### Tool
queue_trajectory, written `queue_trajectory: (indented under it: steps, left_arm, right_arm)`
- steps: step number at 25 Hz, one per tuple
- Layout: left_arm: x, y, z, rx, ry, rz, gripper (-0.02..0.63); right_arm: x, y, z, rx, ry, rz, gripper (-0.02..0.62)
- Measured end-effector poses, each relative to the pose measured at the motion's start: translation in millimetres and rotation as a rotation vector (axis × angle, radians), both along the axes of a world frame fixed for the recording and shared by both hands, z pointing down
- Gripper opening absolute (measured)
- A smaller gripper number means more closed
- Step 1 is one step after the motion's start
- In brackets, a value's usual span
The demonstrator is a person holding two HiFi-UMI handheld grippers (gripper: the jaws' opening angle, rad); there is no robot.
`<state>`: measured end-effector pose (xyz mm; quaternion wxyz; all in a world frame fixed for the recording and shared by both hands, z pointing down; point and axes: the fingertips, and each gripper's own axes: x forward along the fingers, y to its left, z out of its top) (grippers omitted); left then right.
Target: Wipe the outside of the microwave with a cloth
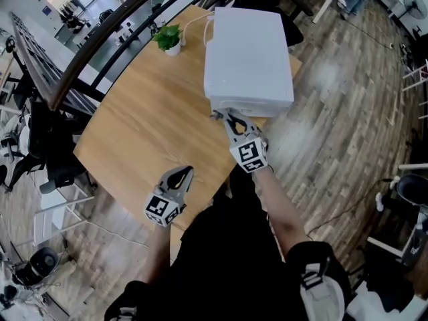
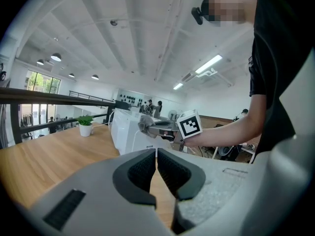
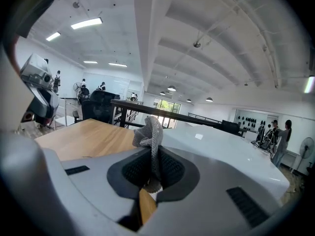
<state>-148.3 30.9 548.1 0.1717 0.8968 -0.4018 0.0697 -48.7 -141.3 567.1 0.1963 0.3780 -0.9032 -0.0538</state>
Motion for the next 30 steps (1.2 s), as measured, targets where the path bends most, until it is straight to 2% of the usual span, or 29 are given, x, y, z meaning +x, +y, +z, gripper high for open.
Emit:
queue_trajectory:
  steps: [6,15,25,30]
  left_arm:
    - [-3,-5,-1,-0.004,-0.007,-0.013,0.011]
    - [-1,-1,0,-0.016,-0.014,-0.008,0.011]
    - [0,3,1,-0.014,-0.020,0.002,0.011]
    - [3,6,-1,-0.012,-0.018,0.010,0.011]
  right_arm:
    - [-9,-26,8,-0.048,-0.057,0.024,0.017]
    - [-29,-44,21,-0.088,-0.076,0.029,0.017]
    - [-24,-53,38,-0.176,-0.128,0.083,0.015]
    - [-20,-55,38,-0.187,-0.148,0.102,0.015]
